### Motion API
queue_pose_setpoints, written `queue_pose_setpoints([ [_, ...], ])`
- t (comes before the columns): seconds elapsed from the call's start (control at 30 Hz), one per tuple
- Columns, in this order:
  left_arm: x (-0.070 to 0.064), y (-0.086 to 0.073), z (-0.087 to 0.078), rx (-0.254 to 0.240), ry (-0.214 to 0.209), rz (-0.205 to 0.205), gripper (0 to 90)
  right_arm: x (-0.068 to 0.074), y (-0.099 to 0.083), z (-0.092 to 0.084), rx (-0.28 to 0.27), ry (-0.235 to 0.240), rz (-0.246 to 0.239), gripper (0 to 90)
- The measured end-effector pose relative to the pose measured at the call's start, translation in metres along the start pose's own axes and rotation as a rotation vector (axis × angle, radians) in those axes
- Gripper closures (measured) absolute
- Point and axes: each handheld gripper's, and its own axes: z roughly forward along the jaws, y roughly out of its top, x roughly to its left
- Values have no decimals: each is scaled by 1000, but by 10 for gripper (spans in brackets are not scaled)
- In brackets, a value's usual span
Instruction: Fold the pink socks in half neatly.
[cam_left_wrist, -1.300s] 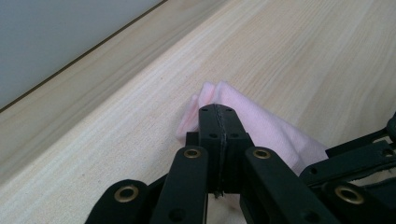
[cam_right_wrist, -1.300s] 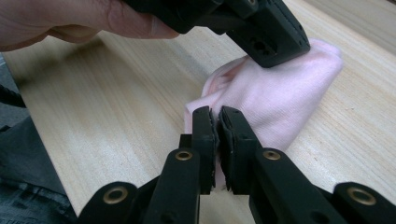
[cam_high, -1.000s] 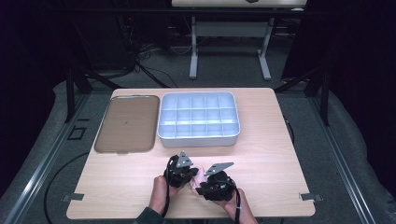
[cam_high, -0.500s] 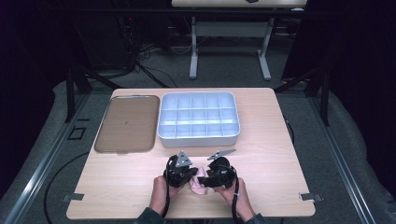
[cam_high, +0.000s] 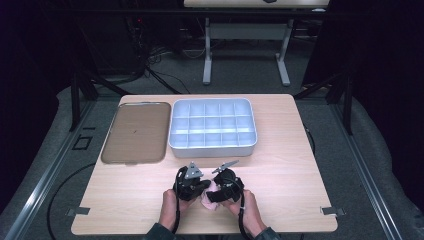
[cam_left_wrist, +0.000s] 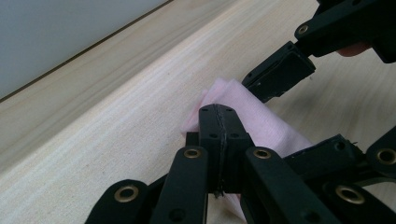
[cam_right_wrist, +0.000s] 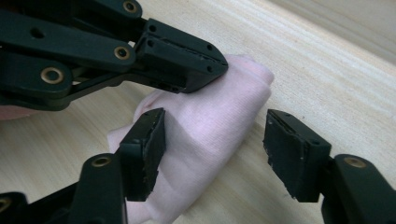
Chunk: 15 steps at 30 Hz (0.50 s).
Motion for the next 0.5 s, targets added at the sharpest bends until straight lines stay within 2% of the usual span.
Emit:
queue_pose_setpoints([
  [0.07,2,-1,-1,-10,1,-7,893,2,2,-1,17,-9,-14,403],
  [0.1,2,-1,-2,-20,17,-15,877,2,2,0,27,-6,-13,406],
  [0.2,4,-3,-6,-46,61,-42,756,-2,5,1,46,27,15,406],
  [0.23,6,-4,-8,-55,74,-52,722,-5,6,1,72,34,13,406],
  [0.27,8,-5,-12,-63,96,-64,666,-4,5,2,57,37,33,407],
  [0.37,14,-10,-20,-72,127,-88,556,-6,6,2,71,54,30,427],
  [0.5,21,-23,-31,-61,168,-115,401,-7,8,2,84,67,30,451],
])
